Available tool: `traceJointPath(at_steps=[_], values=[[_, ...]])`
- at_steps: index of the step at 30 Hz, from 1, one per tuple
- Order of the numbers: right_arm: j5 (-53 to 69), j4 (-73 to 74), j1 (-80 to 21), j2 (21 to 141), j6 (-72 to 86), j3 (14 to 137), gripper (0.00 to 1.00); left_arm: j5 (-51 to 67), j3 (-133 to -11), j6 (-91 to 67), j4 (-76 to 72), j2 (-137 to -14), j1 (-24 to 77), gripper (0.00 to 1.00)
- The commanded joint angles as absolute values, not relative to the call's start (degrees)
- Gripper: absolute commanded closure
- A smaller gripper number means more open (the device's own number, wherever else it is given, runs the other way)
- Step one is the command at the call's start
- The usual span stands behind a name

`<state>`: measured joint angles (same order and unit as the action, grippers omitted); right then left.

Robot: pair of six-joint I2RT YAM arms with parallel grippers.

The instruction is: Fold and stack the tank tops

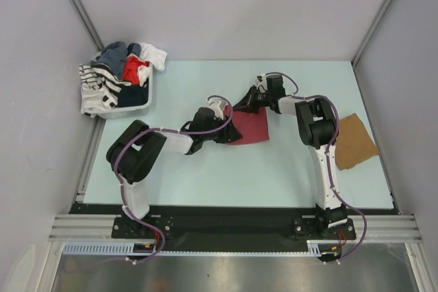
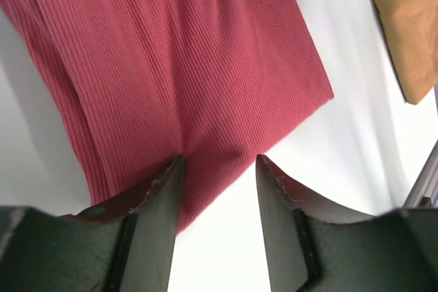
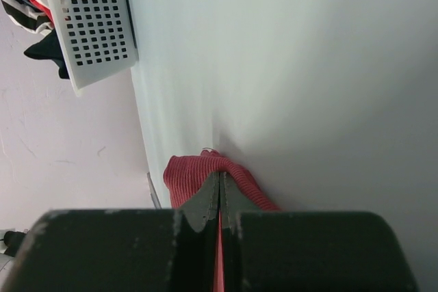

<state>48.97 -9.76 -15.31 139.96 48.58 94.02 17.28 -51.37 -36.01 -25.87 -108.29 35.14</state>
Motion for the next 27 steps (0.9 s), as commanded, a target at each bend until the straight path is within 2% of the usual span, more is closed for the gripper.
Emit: traceJointPath(at_steps=[1,9,15,20,27], values=[[48.16,-7.38,-14.5,139.14,45.44,95.1,1.0,19.69,-49.04,-36.22,-32.25,-103.99,36.03,0.47],[52.2,-5.02,-14.15,132.02,40.53,93.52,1.0,15.04,-54.14,-32.44,-22.17,-94.84,36.91,0.37],[52.29,-2.12,-14.06,122.9,36.31,90.01,0.97,11.62,-57.3,-31.2,-16.36,-93.25,36.91,0.36],[51.77,-2.2,-14.67,115.15,36.74,79.14,0.97,1.5,-52.67,-33.66,-13.18,-87.91,36.74,0.37],[55.81,-8.86,-17.66,111.27,37.88,64.61,1.0,0.44,-49.92,-34.02,-9.33,-78.32,34.98,0.36]])
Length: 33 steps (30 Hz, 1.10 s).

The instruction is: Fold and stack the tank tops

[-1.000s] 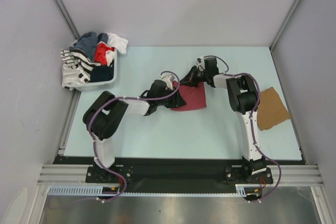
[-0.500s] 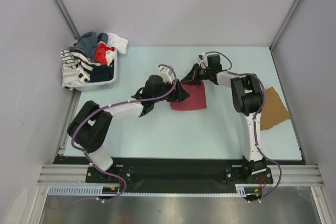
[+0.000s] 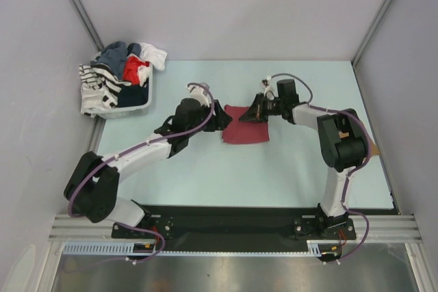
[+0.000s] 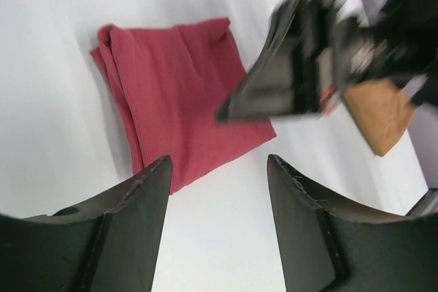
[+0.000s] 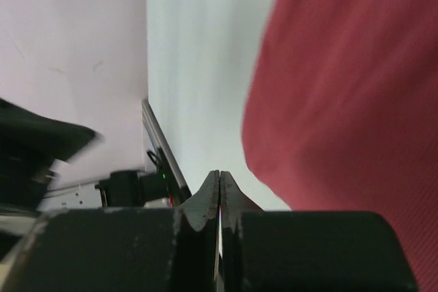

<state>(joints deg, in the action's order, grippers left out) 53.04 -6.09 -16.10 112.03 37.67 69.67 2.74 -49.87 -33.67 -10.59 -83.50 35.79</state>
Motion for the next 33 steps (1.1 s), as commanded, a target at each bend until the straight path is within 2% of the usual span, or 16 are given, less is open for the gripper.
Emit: traceJointPath(at_steps=[1,9,19,22,23,26,28,29,33], values=[[55.72,-9.57,-17.93,111.36,37.88,63.56,0.99,0.18,-49.83,-33.75,-8.97,-77.44,34.98,0.36],[55.2,-15.3,-16.87,122.34,40.87,63.1,1.0,1.76,-51.24,-33.31,-7.47,-78.13,34.54,0.34],[51.86,-4.84,-17.5,109.01,35.25,62.4,0.95,3.61,-56.33,-32.17,-3.69,-85.07,34.63,0.29],[49.23,-0.45,-15.3,104.52,33.58,62.67,0.85,0.28,-58.44,-33.31,-0.8,-87.18,34.63,0.24],[47.39,2.69,-14.42,103.28,32.44,62.67,0.76,0.09,-60.01,-33.57,2.25,-88.67,34.63,0.23],[41.09,9.1,-11.7,99.77,29.2,63.1,0.61,-3.33,-62.39,-34.19,5.96,-91.83,34.63,0.21],[34.93,12.99,-11.07,98.27,27.08,64.33,0.57,-3.95,-63.1,-34.45,7.2,-93.07,34.63,0.19],[27.58,16.92,-11.07,97.65,25.59,64.86,0.55,-3.78,-63.37,-34.54,7.21,-93.77,34.63,0.18],[20.66,19.86,-11.16,99.57,23.91,66.88,0.49,-3.08,-64.33,-35.42,6.86,-97.9,34.8,0.13]])
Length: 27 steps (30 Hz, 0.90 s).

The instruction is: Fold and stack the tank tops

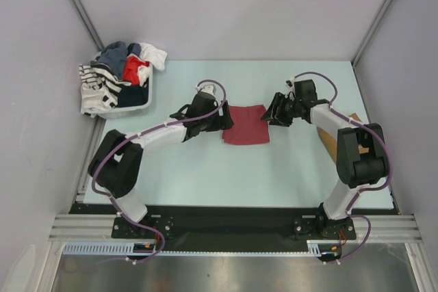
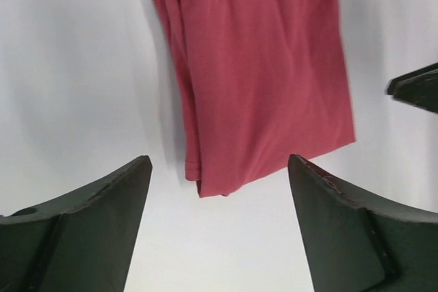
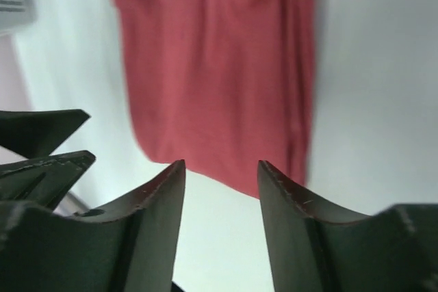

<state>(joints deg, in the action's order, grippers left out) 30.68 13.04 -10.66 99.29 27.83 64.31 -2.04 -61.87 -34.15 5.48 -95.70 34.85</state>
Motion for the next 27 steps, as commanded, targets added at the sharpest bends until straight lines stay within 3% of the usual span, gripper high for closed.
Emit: traceJointPath(at_steps=[1,5,9,14,19,27], values=[[19.96,20.21,-11.6,100.1,23.56,68.02,0.47,-3.25,-64.6,-35.59,7.03,-98.43,34.72,0.1],[10.15,23.11,-11.52,100.2,23.03,69.35,0.43,-3.51,-65.13,-35.86,6.33,-100.11,34.72,0.0],[3.79,23.56,-6.87,93.29,24.43,66.19,0.36,-11.33,-61.89,-42.6,7.92,-97.66,33.06,0.0],[-10.59,23.54,-2.9,82.72,26.36,58.72,0.26,-8.08,-53.71,-43.77,-2.89,-92.56,30.68,0.0],[-25.55,31.36,-2.11,81.21,31.72,57.31,0.26,-9.32,-49.06,-45.17,-5.88,-89.13,30.59,0.0],[-20.75,28.39,7.73,82.52,35.15,53.87,0.27,-5.02,-46.32,-43.6,-9.4,-85.17,30.67,0.0]])
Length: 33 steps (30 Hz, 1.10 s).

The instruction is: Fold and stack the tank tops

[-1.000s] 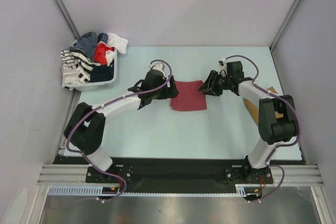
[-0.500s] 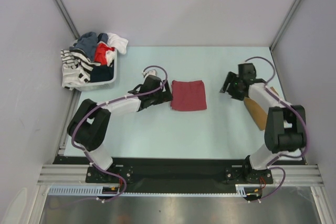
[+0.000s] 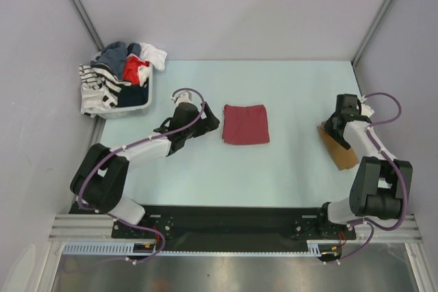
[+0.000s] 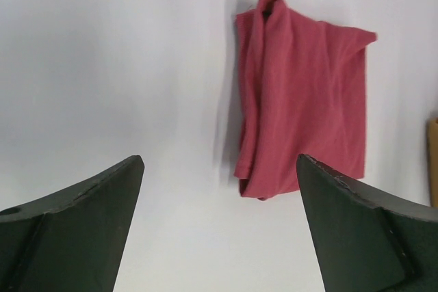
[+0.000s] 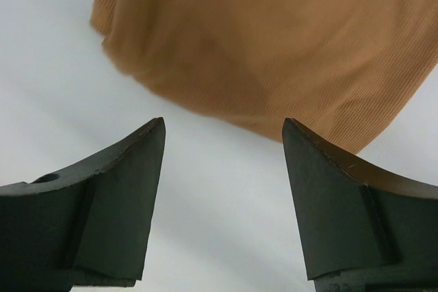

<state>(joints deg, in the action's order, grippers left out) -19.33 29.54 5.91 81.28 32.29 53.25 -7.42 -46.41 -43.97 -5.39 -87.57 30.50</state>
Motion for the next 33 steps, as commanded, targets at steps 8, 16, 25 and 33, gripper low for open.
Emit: traceJointPath(at_steps=[8,16,25,33], values=[[-20.74,29.0,7.91,93.07,36.91,64.06,0.26,-2.82,-44.39,-42.19,-10.1,-82.27,30.67,0.0],[-21.27,29.79,8.0,99.84,39.28,70.73,0.28,-2.72,-42.89,-40.78,-9.85,-80.6,30.85,0.0],[-23.02,33.83,8.0,108.28,42.36,78.83,0.33,-2.73,-43.07,-39.82,-9.58,-80.42,31.03,0.0],[-21.71,33.66,7.91,111.97,42.36,78.58,0.53,-1.93,-43.59,-39.55,-9.67,-81.65,31.11,0.0]])
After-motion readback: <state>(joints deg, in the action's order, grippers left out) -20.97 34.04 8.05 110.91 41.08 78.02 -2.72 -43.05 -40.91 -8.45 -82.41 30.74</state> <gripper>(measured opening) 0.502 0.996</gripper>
